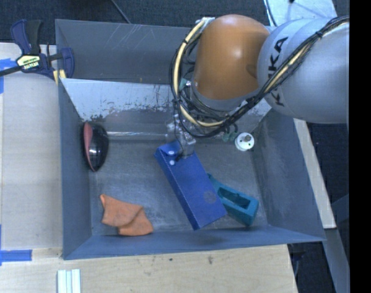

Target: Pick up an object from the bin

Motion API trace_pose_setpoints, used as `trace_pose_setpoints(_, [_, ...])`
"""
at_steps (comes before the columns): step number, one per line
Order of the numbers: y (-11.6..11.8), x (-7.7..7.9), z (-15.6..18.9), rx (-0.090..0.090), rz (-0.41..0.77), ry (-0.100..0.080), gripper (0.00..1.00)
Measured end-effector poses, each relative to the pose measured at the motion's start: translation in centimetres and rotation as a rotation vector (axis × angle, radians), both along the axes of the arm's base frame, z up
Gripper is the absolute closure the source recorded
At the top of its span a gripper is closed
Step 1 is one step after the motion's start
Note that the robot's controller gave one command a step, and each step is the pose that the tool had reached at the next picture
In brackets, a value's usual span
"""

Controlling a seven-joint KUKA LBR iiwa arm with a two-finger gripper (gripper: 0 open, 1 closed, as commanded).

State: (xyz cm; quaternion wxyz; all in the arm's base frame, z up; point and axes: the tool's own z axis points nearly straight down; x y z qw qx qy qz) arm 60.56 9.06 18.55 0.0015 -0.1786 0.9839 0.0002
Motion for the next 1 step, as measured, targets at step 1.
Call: trace_pose_setpoints(1, [-2.13,0.94,4.01,0.0,0.004,0.007,1.0])
